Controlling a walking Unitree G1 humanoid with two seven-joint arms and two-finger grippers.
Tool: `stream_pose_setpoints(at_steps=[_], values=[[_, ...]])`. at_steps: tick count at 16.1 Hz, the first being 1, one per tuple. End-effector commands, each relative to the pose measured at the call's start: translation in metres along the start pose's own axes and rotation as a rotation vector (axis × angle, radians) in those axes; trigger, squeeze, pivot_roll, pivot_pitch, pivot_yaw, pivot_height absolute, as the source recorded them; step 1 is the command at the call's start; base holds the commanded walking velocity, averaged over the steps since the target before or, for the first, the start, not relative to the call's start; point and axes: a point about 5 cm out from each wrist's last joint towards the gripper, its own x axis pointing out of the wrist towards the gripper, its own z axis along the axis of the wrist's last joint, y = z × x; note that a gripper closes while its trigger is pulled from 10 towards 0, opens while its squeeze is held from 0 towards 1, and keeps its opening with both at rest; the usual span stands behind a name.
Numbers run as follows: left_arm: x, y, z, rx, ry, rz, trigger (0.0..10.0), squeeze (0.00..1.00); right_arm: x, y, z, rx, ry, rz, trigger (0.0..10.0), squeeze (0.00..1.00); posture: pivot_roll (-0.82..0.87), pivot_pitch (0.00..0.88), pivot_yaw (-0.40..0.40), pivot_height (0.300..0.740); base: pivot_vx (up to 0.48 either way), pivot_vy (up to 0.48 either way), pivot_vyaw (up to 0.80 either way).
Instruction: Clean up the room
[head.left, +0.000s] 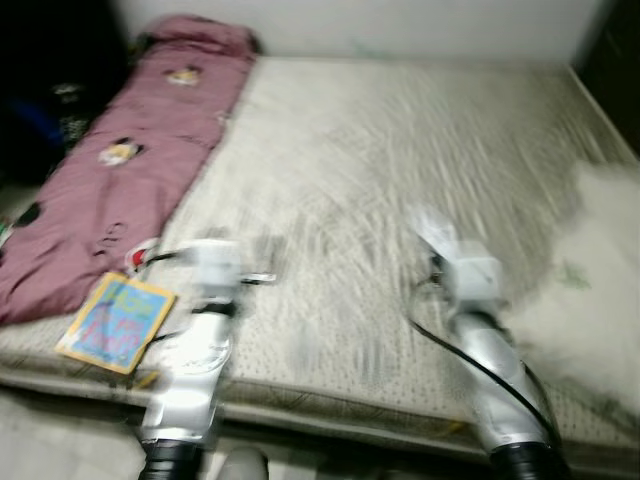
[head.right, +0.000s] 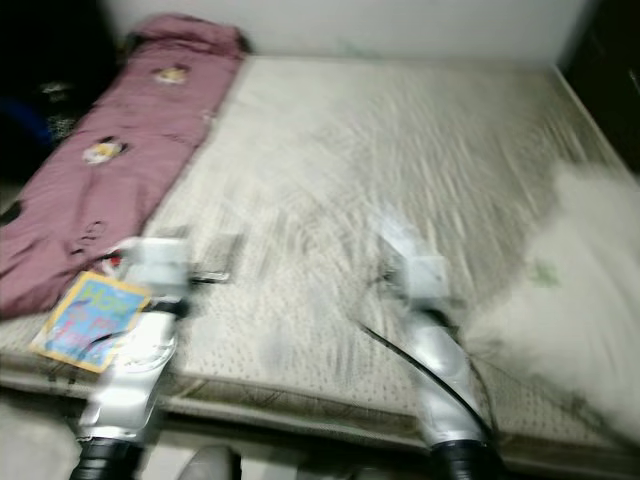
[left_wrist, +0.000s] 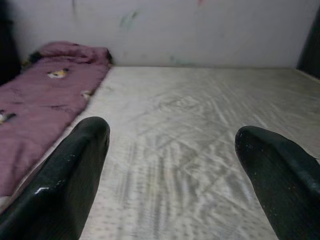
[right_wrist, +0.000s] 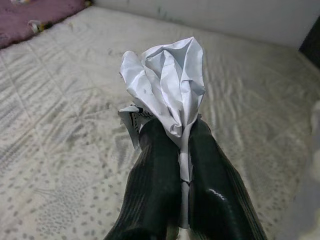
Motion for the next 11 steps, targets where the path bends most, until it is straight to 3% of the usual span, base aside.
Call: stream_pose_setpoints(at_steps=[1,6,8,11], values=[[-0.0101,0.0286,-0.0084,0.034,0.046,0.104,10.0,0.0,0.0076,0.0266,0.0199,0.038,-0.076,0.1,10.0,0.0,0.07,0.0,0.015,0.74,0.0,0.0,0.0],[-0.0117,0.0319,-0.0099,0.062,0.07,0.143,10.0,0.0,0.0083,0.0266,0.0212,0.018,-0.087,0.105,10.0,0.0,0.09,0.0,0.005,0.74,0.0,0.0,0.0],[-0.0127,0.0337,-0.0126,0.025,0.077,0.142,10.0,0.0,0.0103,0.0259,0.0223,0.015,-0.086,0.105,10.0,0.0,0.08,0.0,0.003,0.74,0.0,0.0,0.0],[-0.0139,0.0318,-0.0164,0.033,0.093,0.141,10.0,0.0,0.012,0.0266,0.0229,0.019,-0.086,0.111,10.0,0.0,0.08,0.0,0.005,0.74,0.0,0.0,0.0]])
